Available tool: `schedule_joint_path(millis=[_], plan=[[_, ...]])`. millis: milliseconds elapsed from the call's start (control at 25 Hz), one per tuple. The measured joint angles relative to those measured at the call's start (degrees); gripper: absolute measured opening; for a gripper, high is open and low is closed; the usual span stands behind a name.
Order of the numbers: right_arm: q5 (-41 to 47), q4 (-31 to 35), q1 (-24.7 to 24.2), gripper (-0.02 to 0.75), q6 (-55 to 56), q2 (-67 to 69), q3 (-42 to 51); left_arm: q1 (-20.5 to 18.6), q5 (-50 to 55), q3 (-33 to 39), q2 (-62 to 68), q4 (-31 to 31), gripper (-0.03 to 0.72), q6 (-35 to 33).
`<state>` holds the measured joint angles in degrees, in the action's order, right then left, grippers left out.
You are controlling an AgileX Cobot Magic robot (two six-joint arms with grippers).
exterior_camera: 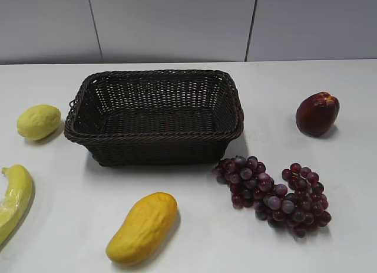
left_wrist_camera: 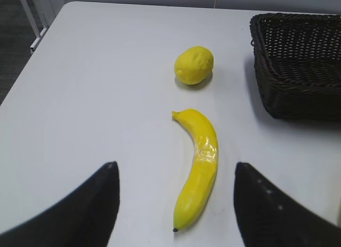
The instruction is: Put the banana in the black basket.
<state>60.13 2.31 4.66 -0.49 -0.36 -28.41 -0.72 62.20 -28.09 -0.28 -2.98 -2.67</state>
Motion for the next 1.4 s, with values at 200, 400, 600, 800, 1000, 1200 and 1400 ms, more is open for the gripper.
schedule_joint_path(millis=[200, 400, 600, 800, 1000, 1200, 1400], plan=[[0.0, 0.0, 0.0, 0.555, 0.0, 0.0, 0.0, 0.0, 0.0, 0.0, 0.0, 0.0, 0.663, 0.0], [0.0, 0.0, 0.0, 0.555, 0.0, 0.0, 0.0, 0.0, 0.0, 0.0, 0.0, 0.0, 0.663, 0.0], [0.0, 0.0, 0.0, 0.555, 0.0, 0.0, 0.0, 0.0, 0.0, 0.0, 0.0, 0.0, 0.637, 0.0], [0.0, 0.0, 0.0, 0.555, 0.0, 0.0, 0.0, 0.0, -0.4, -0.6, 3.1, -0.1, 0.588, 0.0], [0.0, 0.0, 0.0, 0.555, 0.0, 0.0, 0.0, 0.0, -8.3, -2.7, 11.9, -0.1, 0.580, 0.0], [0.0, 0.0, 0.0, 0.555, 0.0, 0.0, 0.0, 0.9, -17.6, -2.8, 22.3, -1.1, 0.580, 0.0], [0.0, 0.0, 0.0, 0.555, 0.0, 0.0, 0.0, 1.4, -21.2, -2.9, 34.2, -4.0, 0.580, 0.0]])
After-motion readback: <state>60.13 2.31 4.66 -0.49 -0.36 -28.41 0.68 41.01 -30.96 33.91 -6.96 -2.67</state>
